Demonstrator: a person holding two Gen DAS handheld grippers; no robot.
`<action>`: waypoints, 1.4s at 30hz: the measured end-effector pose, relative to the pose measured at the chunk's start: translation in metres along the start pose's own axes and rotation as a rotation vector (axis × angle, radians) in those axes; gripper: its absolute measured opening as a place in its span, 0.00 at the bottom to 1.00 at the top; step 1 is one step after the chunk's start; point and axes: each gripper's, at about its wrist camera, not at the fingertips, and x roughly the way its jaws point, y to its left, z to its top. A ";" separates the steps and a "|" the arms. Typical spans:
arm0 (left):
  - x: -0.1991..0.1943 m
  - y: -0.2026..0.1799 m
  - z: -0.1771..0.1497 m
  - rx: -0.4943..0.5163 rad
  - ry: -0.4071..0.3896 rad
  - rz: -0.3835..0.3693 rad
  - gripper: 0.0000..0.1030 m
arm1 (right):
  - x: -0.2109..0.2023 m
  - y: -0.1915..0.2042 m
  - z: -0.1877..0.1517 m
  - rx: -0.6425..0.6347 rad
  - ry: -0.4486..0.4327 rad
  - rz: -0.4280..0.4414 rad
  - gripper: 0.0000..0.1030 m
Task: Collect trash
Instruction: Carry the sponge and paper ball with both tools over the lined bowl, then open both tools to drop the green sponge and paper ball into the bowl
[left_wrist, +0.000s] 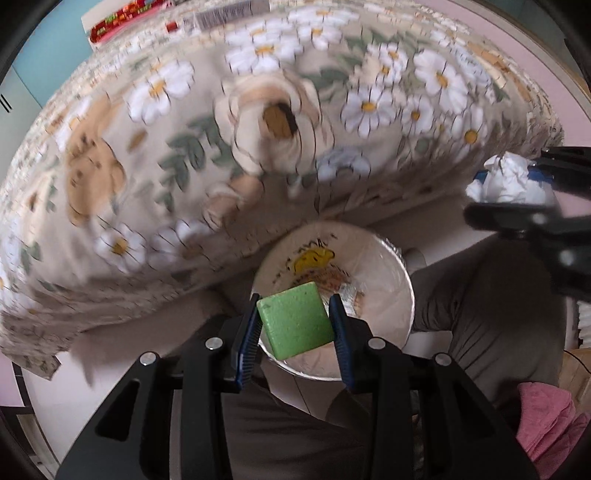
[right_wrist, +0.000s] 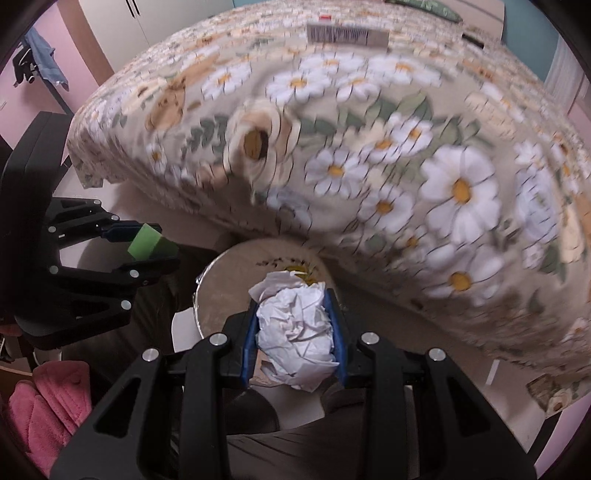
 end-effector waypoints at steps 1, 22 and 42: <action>0.007 0.000 -0.002 -0.003 0.012 -0.003 0.38 | 0.005 0.000 -0.001 0.002 0.008 0.002 0.33; 0.103 0.014 -0.007 -0.074 0.169 -0.031 0.38 | 0.117 0.005 -0.021 0.059 0.204 0.083 0.33; 0.168 0.021 -0.007 -0.153 0.293 -0.071 0.38 | 0.195 0.012 -0.034 0.063 0.347 0.101 0.33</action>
